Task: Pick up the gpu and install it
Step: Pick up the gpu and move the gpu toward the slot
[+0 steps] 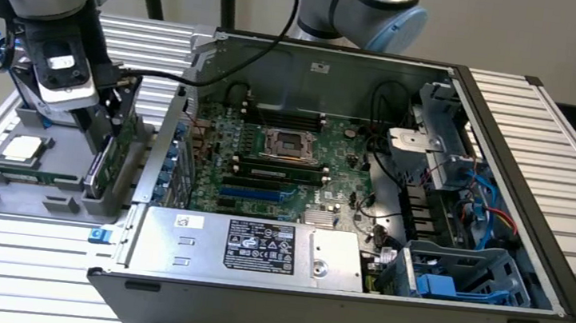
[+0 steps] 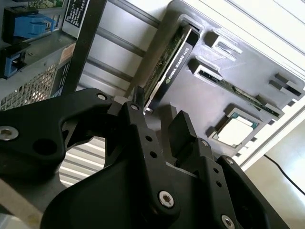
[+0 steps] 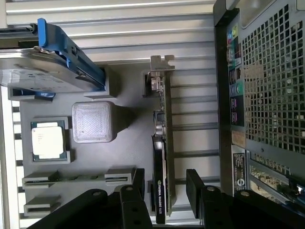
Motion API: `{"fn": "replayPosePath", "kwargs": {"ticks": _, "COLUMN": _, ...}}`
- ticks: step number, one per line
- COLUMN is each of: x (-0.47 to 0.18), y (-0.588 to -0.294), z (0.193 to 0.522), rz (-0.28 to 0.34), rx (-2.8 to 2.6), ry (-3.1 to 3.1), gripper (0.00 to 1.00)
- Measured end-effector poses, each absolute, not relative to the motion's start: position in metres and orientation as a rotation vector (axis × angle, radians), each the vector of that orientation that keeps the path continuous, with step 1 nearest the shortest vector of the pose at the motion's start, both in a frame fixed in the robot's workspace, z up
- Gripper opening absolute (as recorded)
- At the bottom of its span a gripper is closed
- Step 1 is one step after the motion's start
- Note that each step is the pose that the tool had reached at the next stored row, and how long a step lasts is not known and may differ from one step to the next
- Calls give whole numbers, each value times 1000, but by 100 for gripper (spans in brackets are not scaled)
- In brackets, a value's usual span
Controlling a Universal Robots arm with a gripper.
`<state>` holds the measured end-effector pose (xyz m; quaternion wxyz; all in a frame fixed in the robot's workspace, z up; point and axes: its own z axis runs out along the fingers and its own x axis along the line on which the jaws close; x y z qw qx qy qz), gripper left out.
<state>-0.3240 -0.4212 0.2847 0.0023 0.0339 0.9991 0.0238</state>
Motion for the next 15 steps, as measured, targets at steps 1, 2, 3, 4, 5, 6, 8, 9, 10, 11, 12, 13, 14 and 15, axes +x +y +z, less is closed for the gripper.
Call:
{"fn": "replayPosePath", "kwargs": {"ticks": 1, "x": -324, "y": -421, "z": 284, "rz": 75, "rx": 106, "ry": 3134, "gripper": 100}}
{"fn": "replayPosePath", "kwargs": {"ticks": 2, "x": -324, "y": -421, "z": 282, "rz": 75, "rx": 106, "ry": 3134, "gripper": 100}}
{"fn": "replayPosePath", "kwargs": {"ticks": 3, "x": -324, "y": -421, "z": 281, "rz": 75, "rx": 106, "ry": 3134, "gripper": 100}}
{"fn": "replayPosePath", "kwargs": {"ticks": 4, "x": -324, "y": -421, "z": 280, "rz": 74, "rx": 106, "ry": 3134, "gripper": 100}}
{"fn": "replayPosePath", "kwargs": {"ticks": 5, "x": -325, "y": -421, "z": 279, "rz": 75, "rx": 106, "ry": 3134, "gripper": 100}}
{"fn": "replayPosePath", "kwargs": {"ticks": 6, "x": -325, "y": -421, "z": 278, "rz": 75, "rx": 106, "ry": 3134, "gripper": 100}}
{"fn": "replayPosePath", "kwargs": {"ticks": 8, "x": -325, "y": -421, "z": 276, "rz": 75, "rx": 106, "ry": 3134, "gripper": 100}}
{"fn": "replayPosePath", "kwargs": {"ticks": 9, "x": -325, "y": -421, "z": 274, "rz": 75, "rx": 106, "ry": 3134, "gripper": 100}}
{"fn": "replayPosePath", "kwargs": {"ticks": 10, "x": -325, "y": -421, "z": 273, "rz": 75, "rx": 106, "ry": 3134, "gripper": 100}}
{"fn": "replayPosePath", "kwargs": {"ticks": 11, "x": -325, "y": -421, "z": 272, "rz": 75, "rx": 106, "ry": 3134, "gripper": 100}}
{"fn": "replayPosePath", "kwargs": {"ticks": 12, "x": -325, "y": -421, "z": 271, "rz": 75, "rx": 106, "ry": 3134, "gripper": 100}}
{"fn": "replayPosePath", "kwargs": {"ticks": 13, "x": -325, "y": -421, "z": 270, "rz": 75, "rx": 106, "ry": 3134, "gripper": 100}}
{"fn": "replayPosePath", "kwargs": {"ticks": 14, "x": -325, "y": -421, "z": 269, "rz": 75, "rx": 106, "ry": 3134, "gripper": 100}}
{"fn": "replayPosePath", "kwargs": {"ticks": 15, "x": -325, "y": -421, "z": 268, "rz": 75, "rx": 106, "ry": 3134, "gripper": 100}}
